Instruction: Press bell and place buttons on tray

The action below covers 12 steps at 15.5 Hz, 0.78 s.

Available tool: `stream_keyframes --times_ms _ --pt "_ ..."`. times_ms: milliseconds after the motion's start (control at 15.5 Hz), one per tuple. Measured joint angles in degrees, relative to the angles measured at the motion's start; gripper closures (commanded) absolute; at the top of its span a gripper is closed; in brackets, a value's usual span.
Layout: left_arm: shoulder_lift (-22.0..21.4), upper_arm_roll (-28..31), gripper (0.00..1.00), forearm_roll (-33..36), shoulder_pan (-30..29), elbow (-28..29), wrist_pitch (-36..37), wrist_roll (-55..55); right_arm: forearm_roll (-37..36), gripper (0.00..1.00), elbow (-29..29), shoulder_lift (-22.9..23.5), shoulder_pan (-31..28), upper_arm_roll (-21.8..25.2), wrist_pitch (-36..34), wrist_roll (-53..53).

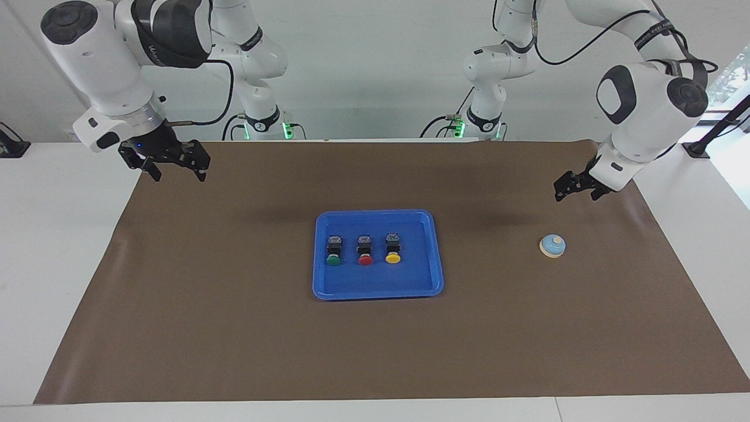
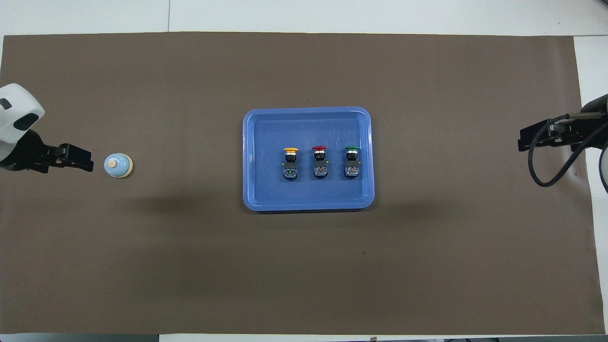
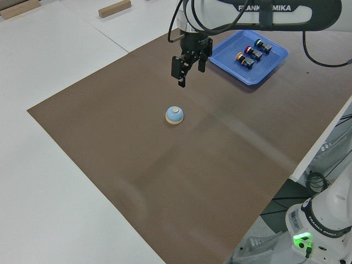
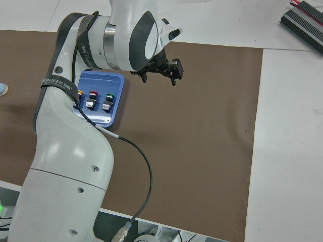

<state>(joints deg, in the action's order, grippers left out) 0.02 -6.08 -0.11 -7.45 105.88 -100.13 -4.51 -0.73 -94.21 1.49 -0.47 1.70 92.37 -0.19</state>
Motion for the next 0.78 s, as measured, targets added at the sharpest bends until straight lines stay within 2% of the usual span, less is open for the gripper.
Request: stream_keyframes --times_ms 259,776 --pt "-5.0 0.1 0.0 0.0 0.3 0.2 2.8 0.9 0.0 0.0 0.0 0.0 0.0 0.0 0.0 0.0" --pt "-3.9 0.0 0.0 0.0 0.8 0.6 3.2 6.0 0.0 0.0 0.0 0.0 0.0 0.0 0.0 0.0"
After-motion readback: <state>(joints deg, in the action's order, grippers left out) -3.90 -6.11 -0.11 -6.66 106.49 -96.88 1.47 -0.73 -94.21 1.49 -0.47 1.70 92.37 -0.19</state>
